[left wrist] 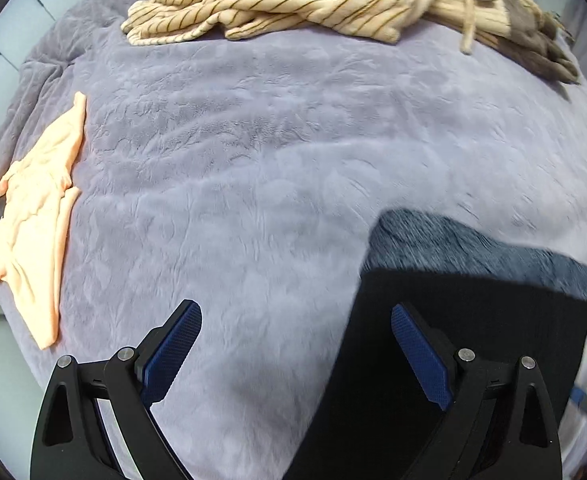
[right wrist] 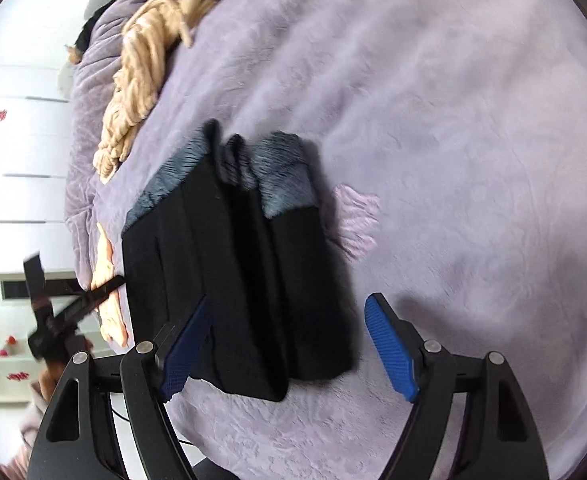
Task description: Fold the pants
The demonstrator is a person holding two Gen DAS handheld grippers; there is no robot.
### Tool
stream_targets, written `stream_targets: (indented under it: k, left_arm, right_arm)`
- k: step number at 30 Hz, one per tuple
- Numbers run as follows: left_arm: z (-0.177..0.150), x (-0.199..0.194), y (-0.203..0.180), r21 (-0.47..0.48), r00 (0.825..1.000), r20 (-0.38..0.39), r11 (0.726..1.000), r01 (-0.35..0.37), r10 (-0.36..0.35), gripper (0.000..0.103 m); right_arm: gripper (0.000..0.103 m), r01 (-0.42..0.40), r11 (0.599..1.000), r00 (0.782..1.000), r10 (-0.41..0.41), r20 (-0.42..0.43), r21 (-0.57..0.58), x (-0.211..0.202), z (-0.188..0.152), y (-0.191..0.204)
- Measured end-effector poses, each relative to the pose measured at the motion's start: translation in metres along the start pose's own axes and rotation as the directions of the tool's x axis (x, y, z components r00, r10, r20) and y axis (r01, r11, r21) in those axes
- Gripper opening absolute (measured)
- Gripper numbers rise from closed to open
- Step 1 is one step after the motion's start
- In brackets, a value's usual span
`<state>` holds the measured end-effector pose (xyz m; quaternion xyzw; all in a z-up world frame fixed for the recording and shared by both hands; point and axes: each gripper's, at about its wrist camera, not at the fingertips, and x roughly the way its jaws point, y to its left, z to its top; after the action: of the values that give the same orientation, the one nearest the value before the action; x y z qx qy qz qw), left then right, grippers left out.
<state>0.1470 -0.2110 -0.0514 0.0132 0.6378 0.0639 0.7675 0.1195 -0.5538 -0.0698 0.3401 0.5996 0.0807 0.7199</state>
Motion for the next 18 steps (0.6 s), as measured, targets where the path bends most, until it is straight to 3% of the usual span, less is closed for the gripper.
stream_targets:
  k: [3, 6, 11, 14, 18]
  left_arm:
    - [-0.003, 0.033, -0.013, 0.085, 0.994, -0.058, 0.992, -0.089, 0.094, 0.097]
    - [-0.011, 0.028, -0.014, 0.121, 0.992, -0.020, 0.985, -0.125, 0.128, 0.097]
    - [-0.014, 0.004, 0.008, 0.097, 1.000, -0.010, 0.995, 0.012, -0.011, 0.097]
    - [-0.023, -0.007, 0.016, 0.100, 0.993, -0.019, 0.988, 0.120, -0.119, 0.097]
    - [-0.040, -0.011, 0.009, 0.148, 0.979, -0.055, 0.968, 0.201, -0.195, 0.097]
  right_arm:
    - [0.082, -0.007, 1.000, 0.999, 0.006, -0.034, -0.022, 0.016, 0.001, 0.016]
    - [0.082, 0.037, 0.999, 0.999, -0.038, -0.035, -0.032, 0.021, 0.002, 0.022]
    - [0.082, 0.072, 0.997, 0.996, -0.072, -0.059, -0.006, 0.012, -0.006, 0.014]
    - [0.082, 0.090, 0.995, 0.995, -0.087, -0.055, 0.047, 0.005, -0.013, 0.001]
    - [0.082, 0.092, 0.992, 0.996, -0.092, -0.009, 0.086, -0.009, -0.028, -0.001]
